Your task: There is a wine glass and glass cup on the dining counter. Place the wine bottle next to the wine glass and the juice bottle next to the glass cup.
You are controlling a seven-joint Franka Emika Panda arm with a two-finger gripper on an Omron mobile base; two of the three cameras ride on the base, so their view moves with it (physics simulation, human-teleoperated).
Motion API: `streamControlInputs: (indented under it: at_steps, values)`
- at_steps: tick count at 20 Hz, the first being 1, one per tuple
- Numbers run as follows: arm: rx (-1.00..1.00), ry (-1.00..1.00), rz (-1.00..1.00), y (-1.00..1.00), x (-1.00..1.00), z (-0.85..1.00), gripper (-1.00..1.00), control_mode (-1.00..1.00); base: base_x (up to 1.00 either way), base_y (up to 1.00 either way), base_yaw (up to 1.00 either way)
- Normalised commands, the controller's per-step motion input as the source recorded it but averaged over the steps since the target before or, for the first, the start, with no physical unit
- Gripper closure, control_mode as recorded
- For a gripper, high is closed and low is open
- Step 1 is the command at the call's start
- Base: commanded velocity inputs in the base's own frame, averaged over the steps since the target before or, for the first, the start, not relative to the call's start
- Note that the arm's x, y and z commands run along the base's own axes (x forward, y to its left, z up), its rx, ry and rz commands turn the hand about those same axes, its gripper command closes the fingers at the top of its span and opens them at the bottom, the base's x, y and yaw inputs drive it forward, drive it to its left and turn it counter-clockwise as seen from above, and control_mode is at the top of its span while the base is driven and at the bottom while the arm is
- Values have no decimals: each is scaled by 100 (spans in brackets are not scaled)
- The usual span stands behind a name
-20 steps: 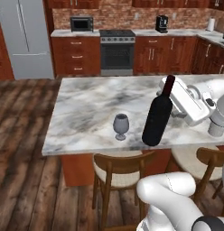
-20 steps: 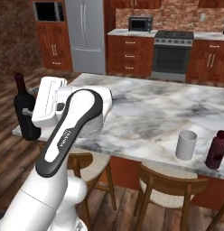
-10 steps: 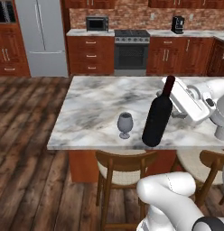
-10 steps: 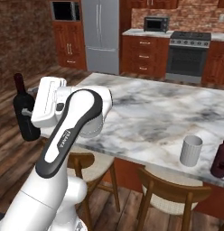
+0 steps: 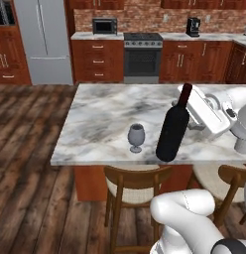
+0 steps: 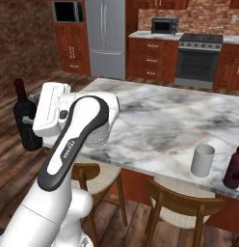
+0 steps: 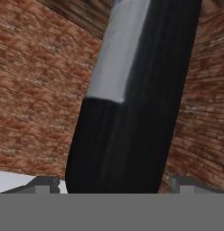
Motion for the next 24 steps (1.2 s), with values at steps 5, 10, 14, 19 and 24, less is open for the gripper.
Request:
streamControlInputs:
  at_steps: [5,10,14,19,24]
  values:
    - [0,0,0,0,0,0,100,100,18,16,-19]
    - [0,0,0,0,0,0,100,100,31,19,-21]
    - [0,0,0,0,0,0,100,100,51,18,-18]
    - [0,0,0,0,0,0,100,100,65,9,-12]
    - [0,0,0,0,0,0,100,100,47,0,-1]
